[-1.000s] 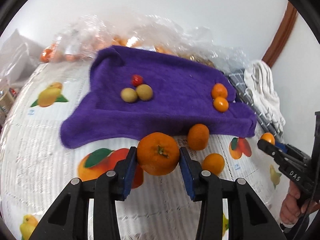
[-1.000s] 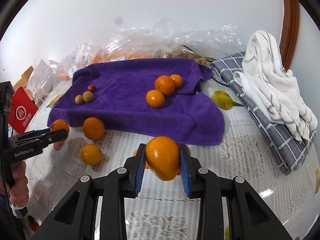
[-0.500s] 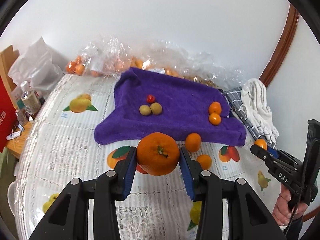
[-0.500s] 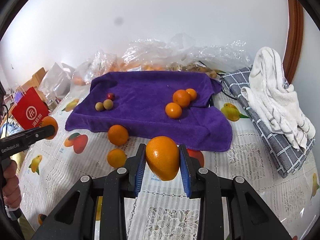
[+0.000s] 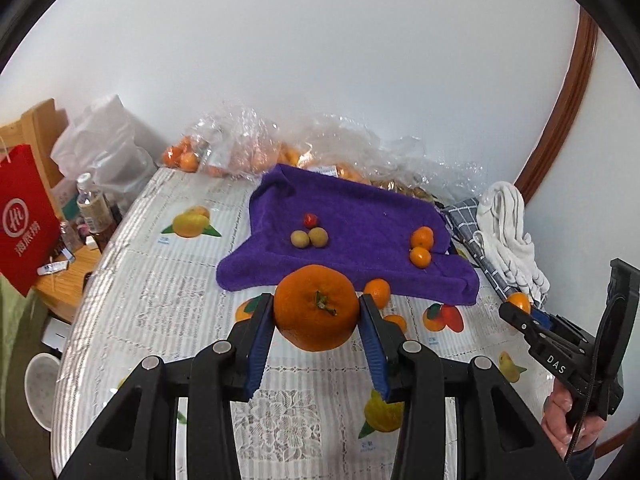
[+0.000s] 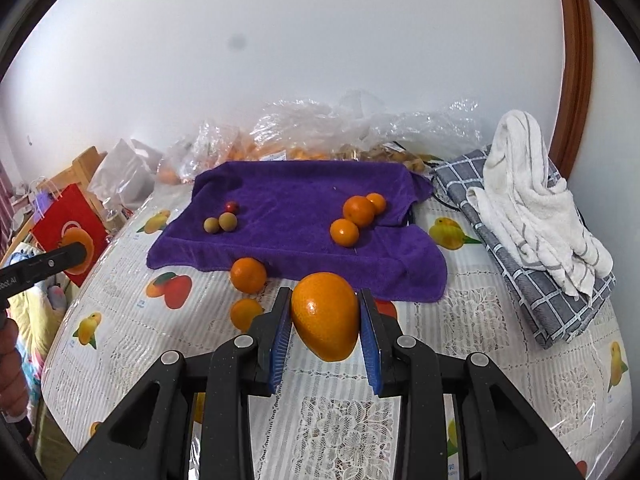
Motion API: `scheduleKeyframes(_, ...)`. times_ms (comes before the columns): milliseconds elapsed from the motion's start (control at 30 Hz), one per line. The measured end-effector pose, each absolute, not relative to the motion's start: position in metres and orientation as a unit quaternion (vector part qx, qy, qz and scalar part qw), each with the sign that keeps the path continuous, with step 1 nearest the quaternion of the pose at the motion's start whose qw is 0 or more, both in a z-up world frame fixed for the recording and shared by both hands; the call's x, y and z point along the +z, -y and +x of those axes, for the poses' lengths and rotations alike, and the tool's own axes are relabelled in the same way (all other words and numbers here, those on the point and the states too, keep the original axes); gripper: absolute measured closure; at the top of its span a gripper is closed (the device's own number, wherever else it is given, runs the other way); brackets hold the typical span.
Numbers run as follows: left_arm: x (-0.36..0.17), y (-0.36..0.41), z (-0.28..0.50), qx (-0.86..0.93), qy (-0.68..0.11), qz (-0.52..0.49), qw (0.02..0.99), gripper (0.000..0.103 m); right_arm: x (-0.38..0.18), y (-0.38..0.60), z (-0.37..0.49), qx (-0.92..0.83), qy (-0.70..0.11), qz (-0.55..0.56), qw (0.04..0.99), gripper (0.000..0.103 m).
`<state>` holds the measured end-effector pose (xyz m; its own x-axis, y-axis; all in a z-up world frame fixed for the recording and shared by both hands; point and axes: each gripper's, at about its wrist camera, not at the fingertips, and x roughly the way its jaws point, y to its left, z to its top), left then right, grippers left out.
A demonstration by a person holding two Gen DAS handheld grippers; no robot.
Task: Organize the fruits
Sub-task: 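Lift both mandarins and carry them over the purple towel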
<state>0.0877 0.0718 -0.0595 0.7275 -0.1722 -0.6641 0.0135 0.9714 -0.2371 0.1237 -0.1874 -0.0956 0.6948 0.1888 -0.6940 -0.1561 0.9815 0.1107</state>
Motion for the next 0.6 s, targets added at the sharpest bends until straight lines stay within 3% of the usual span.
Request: scheduleKeyframes(600,-0.029,-0.059,0.086,-0.054,-0.349,-0.111,0.929,0.063,-0.043,0.207,0.111,0.080,-0.339,0.029,0.937,0.071)
